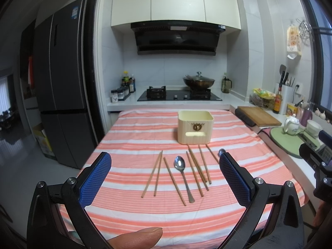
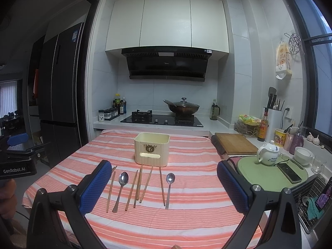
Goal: Organize utensils
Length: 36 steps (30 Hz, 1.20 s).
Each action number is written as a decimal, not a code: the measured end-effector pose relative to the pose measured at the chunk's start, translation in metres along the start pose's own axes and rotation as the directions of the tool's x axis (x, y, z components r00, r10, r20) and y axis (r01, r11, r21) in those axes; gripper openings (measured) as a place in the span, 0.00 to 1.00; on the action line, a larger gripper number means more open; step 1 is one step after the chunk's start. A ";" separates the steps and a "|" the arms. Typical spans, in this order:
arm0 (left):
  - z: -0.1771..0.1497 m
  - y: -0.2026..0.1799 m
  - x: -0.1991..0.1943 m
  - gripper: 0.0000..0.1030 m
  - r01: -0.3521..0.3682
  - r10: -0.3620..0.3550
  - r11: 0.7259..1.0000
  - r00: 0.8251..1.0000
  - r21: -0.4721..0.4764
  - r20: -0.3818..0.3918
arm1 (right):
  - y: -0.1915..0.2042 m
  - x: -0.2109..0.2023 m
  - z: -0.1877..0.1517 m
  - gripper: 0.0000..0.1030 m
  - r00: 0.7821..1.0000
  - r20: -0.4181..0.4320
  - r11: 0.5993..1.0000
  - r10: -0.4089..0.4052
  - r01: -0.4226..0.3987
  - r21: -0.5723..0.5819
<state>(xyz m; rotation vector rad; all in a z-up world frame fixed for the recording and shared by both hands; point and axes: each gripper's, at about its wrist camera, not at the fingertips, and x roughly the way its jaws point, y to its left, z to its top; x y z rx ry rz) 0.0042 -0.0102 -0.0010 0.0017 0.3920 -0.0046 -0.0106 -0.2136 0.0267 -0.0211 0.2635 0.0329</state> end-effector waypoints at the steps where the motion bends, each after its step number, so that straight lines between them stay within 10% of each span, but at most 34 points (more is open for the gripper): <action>1: 0.000 0.000 0.000 1.00 -0.001 0.001 1.000 1.000 0.000 -0.002 | 0.000 0.000 0.001 1.00 1.000 0.006 1.000 0.006 -0.006 0.021; 36: 0.000 0.005 0.016 1.00 -0.016 0.016 1.000 0.998 0.003 -0.059 | -0.005 0.014 -0.002 1.00 1.000 -0.025 1.000 0.003 -0.003 0.000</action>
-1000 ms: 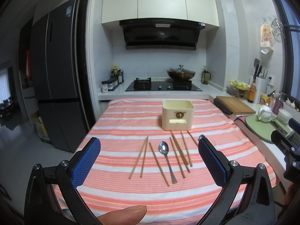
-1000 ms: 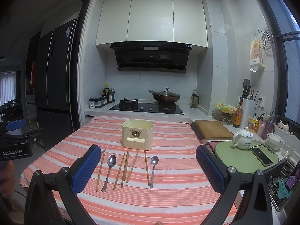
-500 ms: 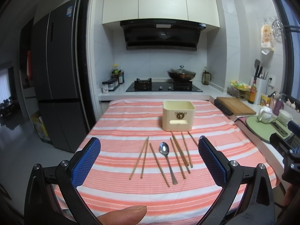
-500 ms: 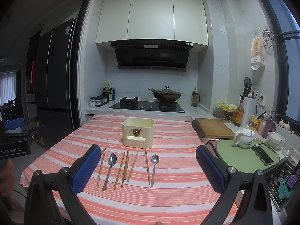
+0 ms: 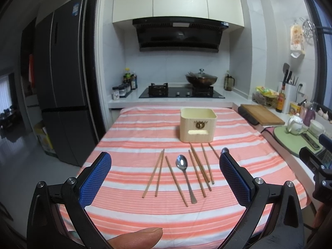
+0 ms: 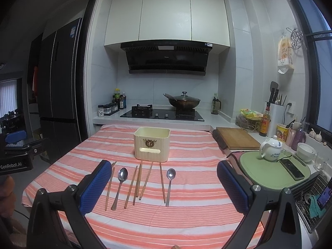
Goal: Organize utensils
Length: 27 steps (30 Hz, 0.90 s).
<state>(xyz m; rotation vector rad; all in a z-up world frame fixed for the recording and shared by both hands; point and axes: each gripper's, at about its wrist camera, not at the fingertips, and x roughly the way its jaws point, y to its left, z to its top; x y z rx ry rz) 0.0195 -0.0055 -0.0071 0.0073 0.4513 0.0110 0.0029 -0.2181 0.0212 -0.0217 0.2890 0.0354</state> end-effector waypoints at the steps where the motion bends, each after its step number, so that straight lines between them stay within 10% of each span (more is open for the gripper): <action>1: 0.000 0.000 0.001 1.00 0.001 -0.001 1.000 1.000 -0.001 -0.003 | 0.000 0.001 0.000 1.00 1.000 0.004 1.000 -0.001 0.001 -0.002; 19: -0.018 0.043 0.092 1.00 -0.103 0.100 0.995 0.985 -0.014 -0.140 | 0.002 0.063 -0.020 1.00 0.992 -0.124 1.000 0.018 -0.017 0.011; 27: -0.029 0.069 0.186 1.00 0.003 -0.007 1.000 0.953 -0.016 -0.304 | -0.002 0.099 -0.031 1.00 0.974 -0.228 1.000 0.009 -0.006 0.013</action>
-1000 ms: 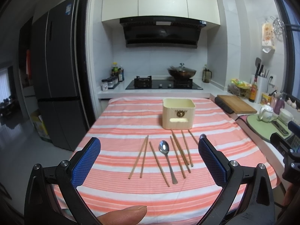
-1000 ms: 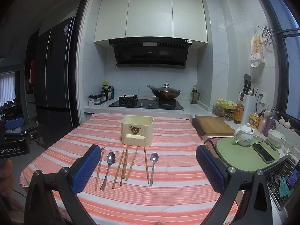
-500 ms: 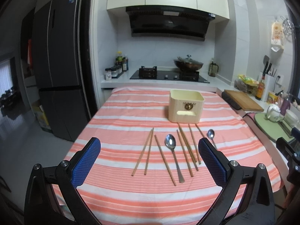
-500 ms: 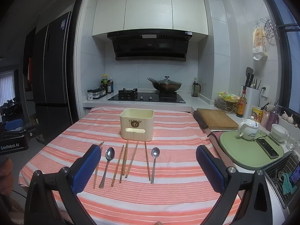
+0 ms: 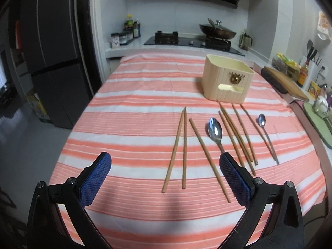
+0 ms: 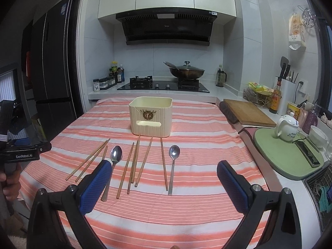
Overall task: Organize utensils
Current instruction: 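Grasp a silver spoon with the right tool while the left tool grasps a chopstick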
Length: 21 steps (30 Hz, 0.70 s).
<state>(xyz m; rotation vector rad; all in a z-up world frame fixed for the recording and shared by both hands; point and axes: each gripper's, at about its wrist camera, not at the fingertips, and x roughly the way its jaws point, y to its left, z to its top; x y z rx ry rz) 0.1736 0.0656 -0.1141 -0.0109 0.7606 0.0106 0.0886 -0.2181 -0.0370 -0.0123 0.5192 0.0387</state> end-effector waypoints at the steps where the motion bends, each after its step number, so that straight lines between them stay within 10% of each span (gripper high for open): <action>1: 0.003 0.000 0.010 1.00 0.009 -0.009 1.000 1.000 0.019 -0.010 | -0.001 0.004 0.000 1.00 1.000 -0.009 1.000 -0.001 0.002 0.004; 12: 0.037 -0.005 0.129 1.00 0.139 -0.116 0.982 0.978 0.125 -0.176 | -0.024 0.043 0.003 1.00 0.996 -0.076 0.998 -0.048 0.050 0.027; 21: 0.037 -0.005 0.197 1.00 0.080 -0.029 0.980 0.964 0.184 -0.266 | -0.034 0.065 0.004 1.00 0.991 -0.116 0.997 -0.062 0.066 0.036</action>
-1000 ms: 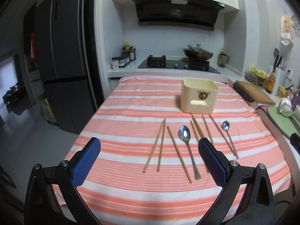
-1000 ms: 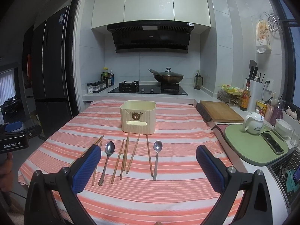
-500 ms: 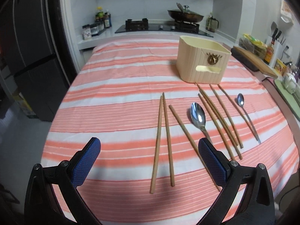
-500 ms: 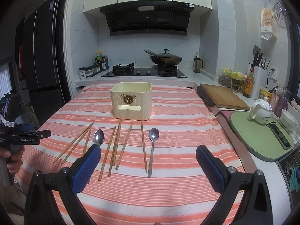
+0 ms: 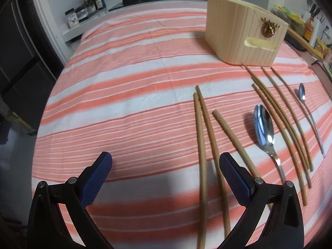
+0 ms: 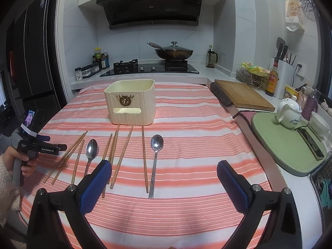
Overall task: Organize utensils
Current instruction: 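Grasp a silver spoon with the right tool while the left tool grasps a chopstick, then carry the spoon and chopstick over the cream box while both tools release them inside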
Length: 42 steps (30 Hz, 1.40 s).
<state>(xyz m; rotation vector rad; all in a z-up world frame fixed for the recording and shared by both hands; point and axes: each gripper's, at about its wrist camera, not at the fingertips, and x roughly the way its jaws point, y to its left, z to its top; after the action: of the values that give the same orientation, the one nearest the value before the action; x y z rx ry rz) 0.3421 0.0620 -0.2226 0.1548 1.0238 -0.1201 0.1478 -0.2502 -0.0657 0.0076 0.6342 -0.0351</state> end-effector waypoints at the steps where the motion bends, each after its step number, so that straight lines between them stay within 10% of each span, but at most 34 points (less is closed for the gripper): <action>1: 0.001 0.002 0.004 1.00 -0.001 0.001 1.000 1.000 -0.005 -0.008 | -0.001 0.002 0.001 1.00 1.000 -0.003 1.000 -0.002 0.002 0.000; 17: 0.010 0.008 0.028 1.00 0.048 -0.047 0.999 0.997 0.008 -0.056 | -0.018 0.142 0.012 0.98 0.975 -0.217 0.999 0.043 -0.047 -0.014; 24: 0.016 0.000 0.026 0.99 -0.008 0.014 0.998 0.995 0.066 -0.094 | 0.001 0.231 0.003 0.53 0.917 -0.383 0.994 0.109 -0.110 0.018; 33: 0.030 -0.005 0.027 0.57 0.083 -0.080 0.996 0.988 0.016 -0.130 | 0.026 0.242 0.010 0.46 0.945 -0.323 0.998 0.045 -0.055 -0.023; 38: 0.033 -0.019 0.023 0.10 0.087 -0.084 0.996 0.991 0.021 -0.101 | 0.034 0.247 0.013 0.35 0.961 -0.277 0.999 0.002 -0.013 -0.039; 42: 0.031 -0.016 0.018 0.05 0.089 -0.090 0.996 0.994 -0.023 -0.063 | 0.025 0.243 0.015 0.35 0.965 -0.257 0.999 0.042 -0.044 -0.002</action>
<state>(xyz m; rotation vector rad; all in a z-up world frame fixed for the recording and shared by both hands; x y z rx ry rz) 0.3745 0.0402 -0.2231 0.0950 1.0955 -0.1871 0.3530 -0.2331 -0.1974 0.0186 0.8939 0.0110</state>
